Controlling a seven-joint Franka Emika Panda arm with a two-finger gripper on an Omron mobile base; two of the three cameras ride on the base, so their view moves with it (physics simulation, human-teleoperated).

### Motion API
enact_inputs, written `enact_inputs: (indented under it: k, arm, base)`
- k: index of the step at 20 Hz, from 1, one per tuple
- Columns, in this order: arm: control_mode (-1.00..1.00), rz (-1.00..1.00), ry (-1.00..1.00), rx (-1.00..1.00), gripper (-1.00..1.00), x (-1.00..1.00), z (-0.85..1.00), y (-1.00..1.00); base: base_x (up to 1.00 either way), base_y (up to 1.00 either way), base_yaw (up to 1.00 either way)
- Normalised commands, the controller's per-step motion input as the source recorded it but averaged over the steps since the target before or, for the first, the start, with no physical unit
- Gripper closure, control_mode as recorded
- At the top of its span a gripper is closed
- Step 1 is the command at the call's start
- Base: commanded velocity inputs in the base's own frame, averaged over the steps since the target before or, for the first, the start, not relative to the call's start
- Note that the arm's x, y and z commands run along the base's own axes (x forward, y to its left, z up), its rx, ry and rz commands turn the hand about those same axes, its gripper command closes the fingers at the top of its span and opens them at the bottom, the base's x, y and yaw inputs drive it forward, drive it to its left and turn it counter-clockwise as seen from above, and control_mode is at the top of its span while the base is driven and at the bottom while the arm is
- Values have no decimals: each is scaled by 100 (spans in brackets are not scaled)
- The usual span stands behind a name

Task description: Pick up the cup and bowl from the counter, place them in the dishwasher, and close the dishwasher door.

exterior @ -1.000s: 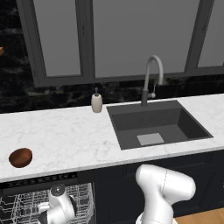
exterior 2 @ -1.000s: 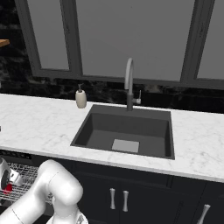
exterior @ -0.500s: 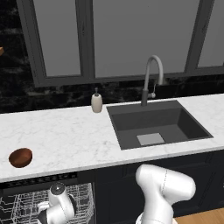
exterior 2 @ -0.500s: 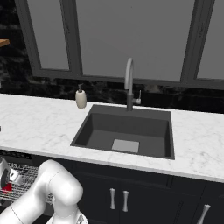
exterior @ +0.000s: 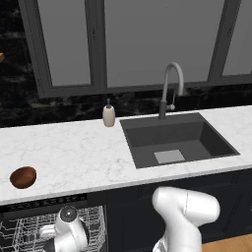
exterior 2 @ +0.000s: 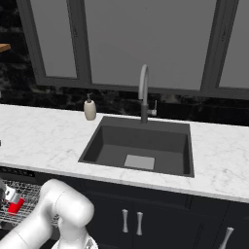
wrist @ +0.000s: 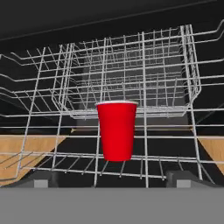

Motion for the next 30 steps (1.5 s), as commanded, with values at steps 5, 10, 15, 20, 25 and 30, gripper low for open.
enact_inputs:
  k: [5, 10, 15, 20, 25, 30]
  arm:
    - [-100, 1, -9, 6, -100, -40, 63, 0]
    - [-100, 5, -13, 8, -100, -21, 96, 0]
    - [-100, 4, -6, 5, -100, 0, 100, 0]
    - [-100, 6, -1, 5, -100, 0, 100, 0]
    - [-100, 5, 1, 1, -100, 13, 100, 1]
    - [-100, 1, 19, -3, -100, 43, 100, 4]
  base:
    - [0, 0, 0]
    - [0, 0, 0]
    - [0, 0, 0]
    - [0, 0, 0]
    - [0, 0, 0]
    - [0, 0, 0]
